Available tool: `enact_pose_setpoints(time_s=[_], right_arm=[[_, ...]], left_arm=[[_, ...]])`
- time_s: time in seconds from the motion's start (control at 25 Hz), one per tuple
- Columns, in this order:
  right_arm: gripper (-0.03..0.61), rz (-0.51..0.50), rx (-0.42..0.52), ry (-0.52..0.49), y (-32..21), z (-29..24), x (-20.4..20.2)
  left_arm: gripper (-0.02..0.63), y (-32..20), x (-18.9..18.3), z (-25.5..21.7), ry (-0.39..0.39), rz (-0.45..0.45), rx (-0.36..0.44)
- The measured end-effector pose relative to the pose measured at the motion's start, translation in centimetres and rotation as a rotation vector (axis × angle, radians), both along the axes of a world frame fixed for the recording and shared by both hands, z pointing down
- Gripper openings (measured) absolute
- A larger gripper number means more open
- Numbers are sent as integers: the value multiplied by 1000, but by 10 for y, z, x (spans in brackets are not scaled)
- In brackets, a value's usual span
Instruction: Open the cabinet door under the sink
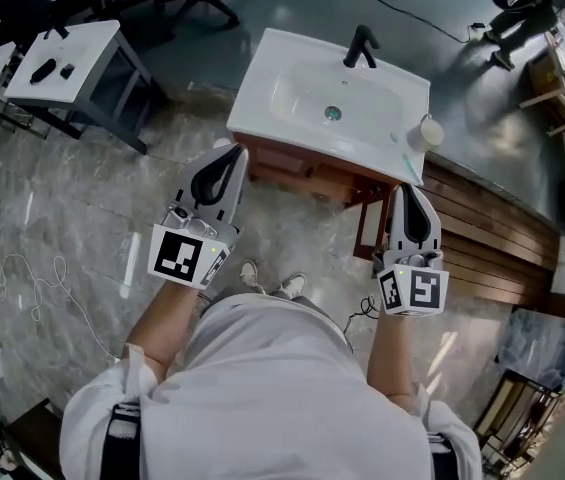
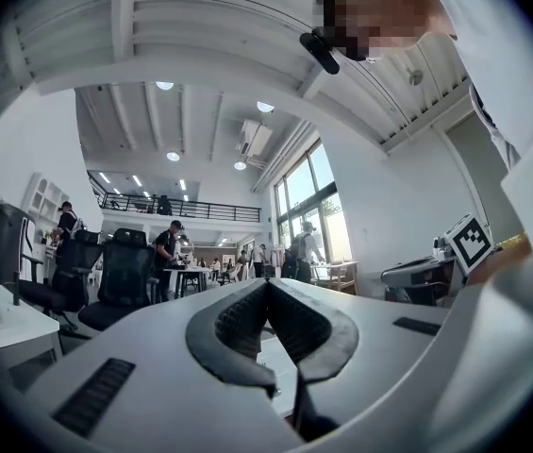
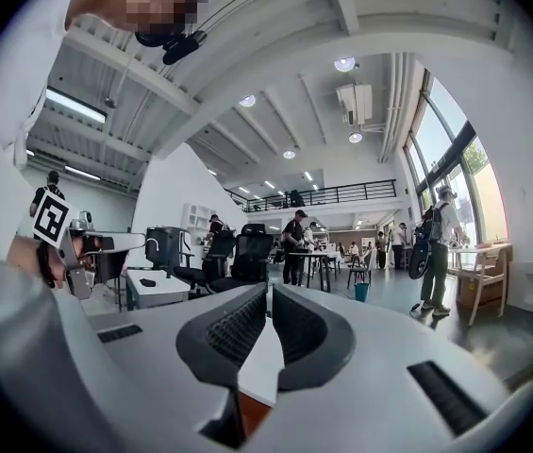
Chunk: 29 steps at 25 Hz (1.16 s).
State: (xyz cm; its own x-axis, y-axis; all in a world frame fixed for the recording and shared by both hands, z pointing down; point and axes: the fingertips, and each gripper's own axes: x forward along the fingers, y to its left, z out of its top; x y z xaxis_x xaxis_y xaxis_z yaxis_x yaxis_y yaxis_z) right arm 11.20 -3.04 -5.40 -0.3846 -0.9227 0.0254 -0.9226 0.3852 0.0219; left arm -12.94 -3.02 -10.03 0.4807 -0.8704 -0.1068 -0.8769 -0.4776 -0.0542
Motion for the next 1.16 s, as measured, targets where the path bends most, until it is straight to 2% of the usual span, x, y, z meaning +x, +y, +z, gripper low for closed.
enact_pose_setpoints(time_s=[0.32, 0.68, 1.16], right_arm=[[41, 46, -10, 34, 13, 3, 15], [41, 31, 19, 20, 17, -7, 9], [41, 38, 8, 17, 23, 1, 12]], left_arm=[[9, 1, 15, 3, -6, 38, -4], [9, 8, 15, -4, -13, 35, 13], [9, 12, 20, -1, -16, 44, 12]])
